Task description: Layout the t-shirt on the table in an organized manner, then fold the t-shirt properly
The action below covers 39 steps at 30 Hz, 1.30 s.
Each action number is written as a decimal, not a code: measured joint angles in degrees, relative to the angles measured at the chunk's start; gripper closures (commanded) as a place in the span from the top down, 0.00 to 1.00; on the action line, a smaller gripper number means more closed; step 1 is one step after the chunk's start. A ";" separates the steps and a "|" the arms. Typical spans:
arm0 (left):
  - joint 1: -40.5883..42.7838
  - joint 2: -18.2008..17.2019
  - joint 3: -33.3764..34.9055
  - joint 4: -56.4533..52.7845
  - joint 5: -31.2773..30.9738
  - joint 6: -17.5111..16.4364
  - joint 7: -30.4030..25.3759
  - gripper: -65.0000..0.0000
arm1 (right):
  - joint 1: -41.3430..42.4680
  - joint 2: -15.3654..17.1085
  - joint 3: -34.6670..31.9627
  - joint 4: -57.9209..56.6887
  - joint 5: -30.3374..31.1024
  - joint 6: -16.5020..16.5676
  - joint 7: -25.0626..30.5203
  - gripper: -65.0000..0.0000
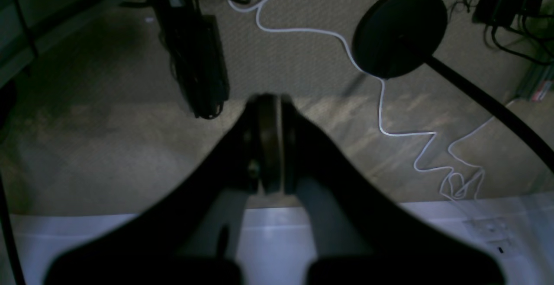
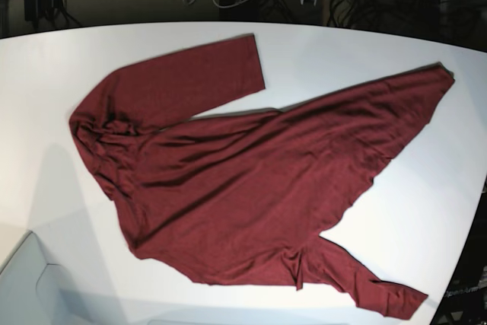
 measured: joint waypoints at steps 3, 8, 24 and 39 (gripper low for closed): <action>0.11 0.00 0.00 0.00 0.00 0.00 -0.22 0.00 | 0.00 0.00 0.00 0.00 -0.02 0.00 0.00 0.00; 0.15 0.00 0.00 0.11 0.00 0.00 -0.17 0.00 | 0.00 0.00 0.00 0.00 -0.02 0.02 0.00 0.00; 21.81 -3.58 -0.24 31.69 -0.61 0.46 0.15 0.00 | -16.04 2.12 -0.11 22.67 0.02 0.72 -0.66 0.00; 45.88 -7.43 -0.26 80.24 -0.76 0.13 0.68 0.00 | -40.50 6.40 -0.17 65.94 -0.07 1.09 -1.33 0.00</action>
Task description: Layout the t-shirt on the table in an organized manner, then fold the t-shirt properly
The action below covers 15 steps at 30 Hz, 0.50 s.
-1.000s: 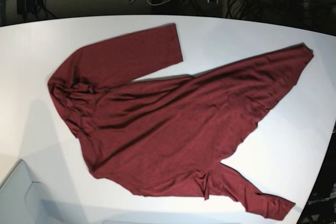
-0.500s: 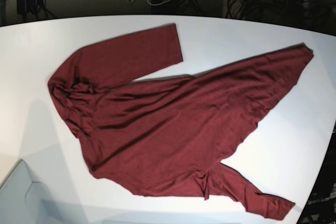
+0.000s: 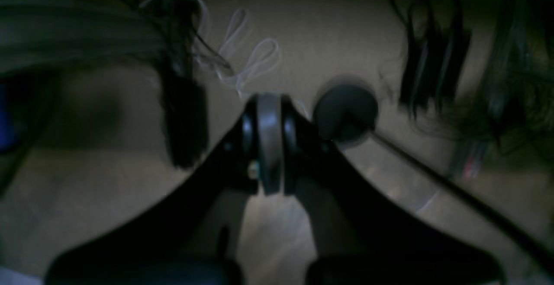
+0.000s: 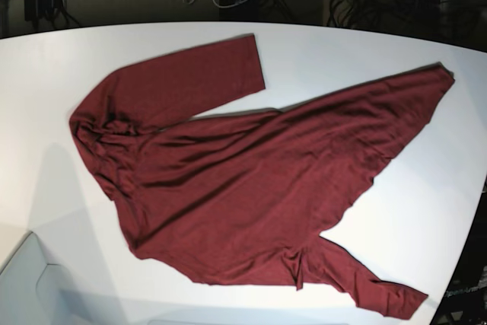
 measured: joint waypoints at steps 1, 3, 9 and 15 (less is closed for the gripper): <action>0.85 0.00 0.02 1.81 0.11 0.02 -0.04 0.00 | -0.81 0.37 0.31 2.49 0.15 -0.04 0.20 0.00; 2.54 -0.07 -0.02 5.07 0.13 0.11 0.15 0.00 | -2.49 0.94 0.70 6.62 0.20 -0.20 0.52 0.00; 6.58 -0.04 0.02 15.32 0.09 0.11 0.02 0.00 | -6.60 3.02 0.68 17.49 0.42 -0.20 -0.04 0.00; 9.84 0.31 -2.32 24.41 0.15 -0.15 0.02 0.00 | -7.87 3.08 3.17 27.87 0.39 -0.07 -3.50 0.00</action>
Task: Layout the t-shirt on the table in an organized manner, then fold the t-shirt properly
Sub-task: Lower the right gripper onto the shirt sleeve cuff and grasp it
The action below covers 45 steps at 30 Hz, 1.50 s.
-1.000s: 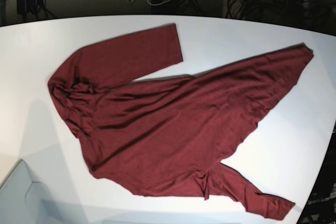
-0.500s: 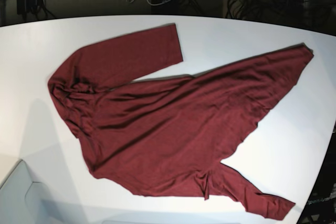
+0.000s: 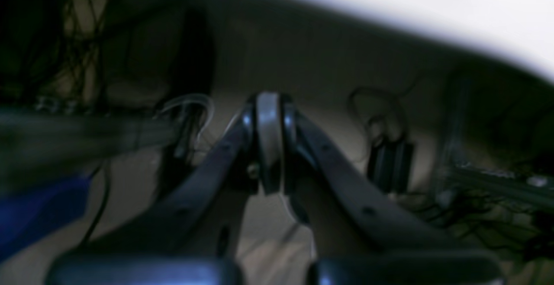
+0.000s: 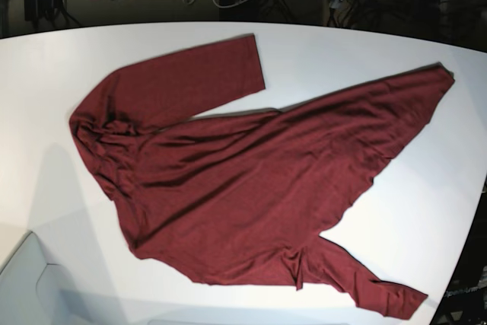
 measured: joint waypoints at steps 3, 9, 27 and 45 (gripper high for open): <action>-0.02 -0.20 -2.36 2.01 0.00 0.46 0.11 0.00 | 0.52 0.00 -0.02 6.88 0.00 -0.15 -4.20 0.00; -1.53 -0.02 -5.55 2.89 -0.02 0.22 0.20 0.00 | 4.11 -2.05 -0.52 9.29 0.09 -0.02 -4.90 0.00; -5.95 0.11 -5.86 2.95 -0.04 0.22 0.15 0.11 | 11.47 -1.79 -11.61 8.94 0.04 -0.13 -5.31 0.32; -9.22 5.68 -19.37 1.66 -0.02 -0.20 0.46 0.26 | 33.29 -5.25 -24.46 -3.02 0.07 -0.11 -23.45 0.17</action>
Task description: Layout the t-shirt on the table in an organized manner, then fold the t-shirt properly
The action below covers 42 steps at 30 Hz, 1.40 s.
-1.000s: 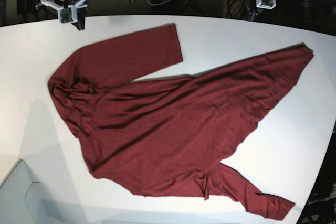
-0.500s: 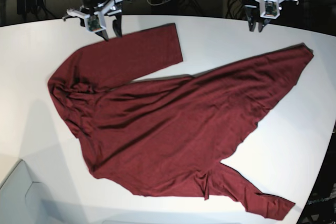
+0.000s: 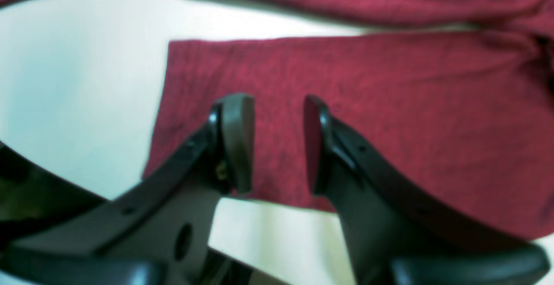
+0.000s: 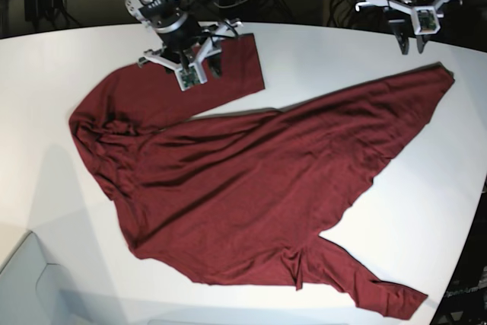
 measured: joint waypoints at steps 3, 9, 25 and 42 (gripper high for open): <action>-0.02 0.02 -1.31 0.00 0.00 0.02 -0.07 0.26 | 0.85 -1.62 0.07 -4.68 -0.04 0.00 -0.46 0.00; -0.04 -0.02 -1.27 0.00 0.00 0.07 -0.04 0.26 | 1.92 -4.31 -0.13 -8.94 -0.07 -0.04 3.39 0.00; -1.97 0.00 -1.29 -0.09 0.00 0.15 -0.04 0.26 | 0.39 -5.66 -11.23 -11.98 1.11 -0.02 5.68 0.00; -6.21 2.97 -8.26 -0.11 -0.02 0.13 -0.07 0.26 | -1.90 -2.32 -11.91 -2.25 -0.04 -0.07 -0.17 0.00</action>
